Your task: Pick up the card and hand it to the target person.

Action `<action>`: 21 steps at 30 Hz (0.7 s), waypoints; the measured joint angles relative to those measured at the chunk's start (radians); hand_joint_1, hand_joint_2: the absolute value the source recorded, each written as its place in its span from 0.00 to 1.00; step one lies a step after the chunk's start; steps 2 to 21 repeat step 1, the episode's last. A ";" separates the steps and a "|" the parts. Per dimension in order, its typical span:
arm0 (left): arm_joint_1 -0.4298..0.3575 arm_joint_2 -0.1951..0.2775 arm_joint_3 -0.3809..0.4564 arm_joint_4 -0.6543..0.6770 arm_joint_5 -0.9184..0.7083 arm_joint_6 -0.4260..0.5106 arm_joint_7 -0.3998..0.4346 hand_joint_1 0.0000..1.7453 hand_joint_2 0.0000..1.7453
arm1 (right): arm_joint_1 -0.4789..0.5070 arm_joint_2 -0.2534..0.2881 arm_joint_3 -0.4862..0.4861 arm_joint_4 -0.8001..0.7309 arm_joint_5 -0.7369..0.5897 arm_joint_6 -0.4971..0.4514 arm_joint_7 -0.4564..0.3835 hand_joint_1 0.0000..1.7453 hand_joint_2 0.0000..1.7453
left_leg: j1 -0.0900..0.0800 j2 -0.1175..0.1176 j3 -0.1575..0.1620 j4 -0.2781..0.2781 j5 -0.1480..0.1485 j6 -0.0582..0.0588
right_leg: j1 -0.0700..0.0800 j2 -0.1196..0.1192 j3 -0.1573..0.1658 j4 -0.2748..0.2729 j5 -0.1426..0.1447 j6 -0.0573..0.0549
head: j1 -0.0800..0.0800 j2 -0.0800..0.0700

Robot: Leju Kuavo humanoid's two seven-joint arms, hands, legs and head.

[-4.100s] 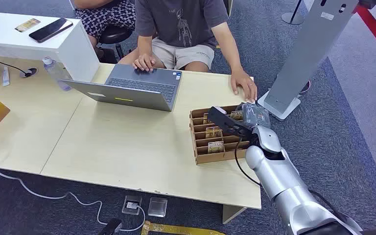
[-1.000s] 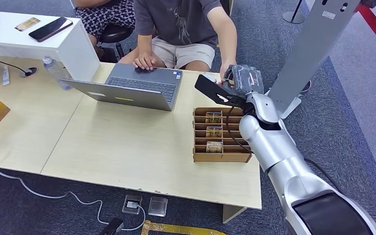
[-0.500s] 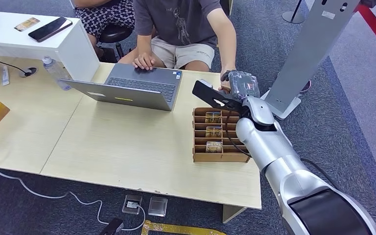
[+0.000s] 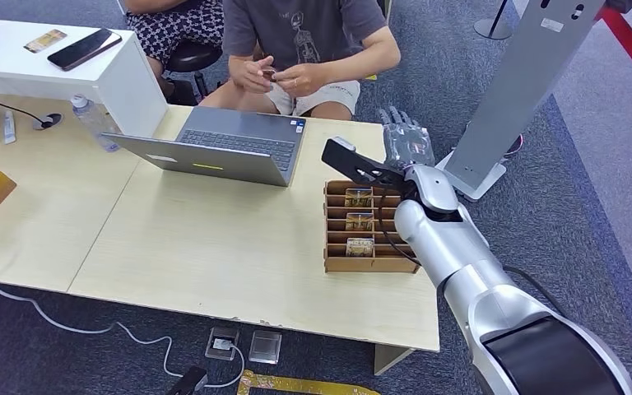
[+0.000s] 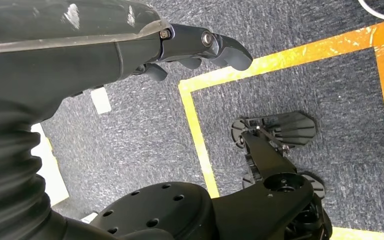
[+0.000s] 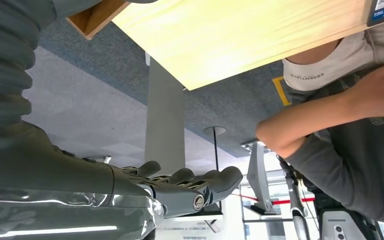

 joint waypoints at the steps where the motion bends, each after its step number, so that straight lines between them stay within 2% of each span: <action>1: 0.000 0.000 0.000 0.000 0.001 0.000 0.000 0.00 1.00 | 0.000 0.000 0.000 0.001 0.001 -0.001 -0.001 0.00 1.00 | 0.000 0.000 0.000 0.000 0.000 0.000 | 0.000 0.000 0.000 0.000 0.000 0.000 | 0.000 0.000; 21: 0.000 0.000 0.000 0.000 0.001 0.000 0.000 0.00 1.00 | 0.000 0.000 0.000 0.001 0.001 -0.001 -0.001 0.00 1.00 | 0.000 0.000 0.000 0.000 0.000 0.000 | 0.000 0.000 0.000 0.000 0.000 0.000 | 0.000 0.000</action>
